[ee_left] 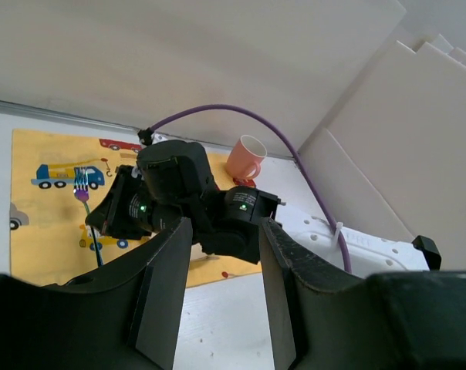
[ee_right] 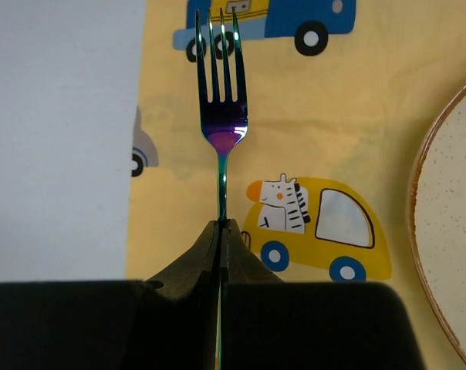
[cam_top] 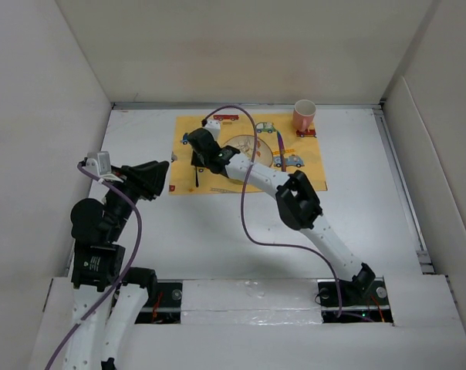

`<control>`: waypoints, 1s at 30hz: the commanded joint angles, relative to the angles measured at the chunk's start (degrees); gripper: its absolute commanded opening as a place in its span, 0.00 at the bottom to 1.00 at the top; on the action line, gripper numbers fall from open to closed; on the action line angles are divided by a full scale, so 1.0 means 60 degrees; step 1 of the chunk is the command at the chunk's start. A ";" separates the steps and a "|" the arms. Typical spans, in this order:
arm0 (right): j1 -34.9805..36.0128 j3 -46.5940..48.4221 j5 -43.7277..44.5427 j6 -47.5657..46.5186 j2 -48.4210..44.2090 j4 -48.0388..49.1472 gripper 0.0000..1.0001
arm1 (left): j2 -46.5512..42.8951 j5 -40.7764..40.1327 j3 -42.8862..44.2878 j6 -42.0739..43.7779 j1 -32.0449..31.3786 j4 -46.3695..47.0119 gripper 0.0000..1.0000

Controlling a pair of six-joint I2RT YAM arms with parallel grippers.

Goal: Set the dinner table for one person

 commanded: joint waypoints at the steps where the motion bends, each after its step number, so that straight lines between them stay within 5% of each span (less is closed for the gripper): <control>1: -0.0258 0.0115 -0.0082 0.0353 -0.0159 0.0162 0.00 | 0.0182 0.0214 -0.0155 -0.0053 -0.0034 0.0864 0.37; 23: -0.0713 0.0349 -0.0433 0.0719 0.0559 0.0133 0.01 | 0.0475 0.0229 -0.0272 0.0123 -0.0034 0.0939 0.36; 30: -0.0713 -0.0205 -0.0492 0.0777 0.0297 0.0469 0.25 | 0.0505 0.0141 -0.0375 0.0152 -0.0034 0.0925 0.36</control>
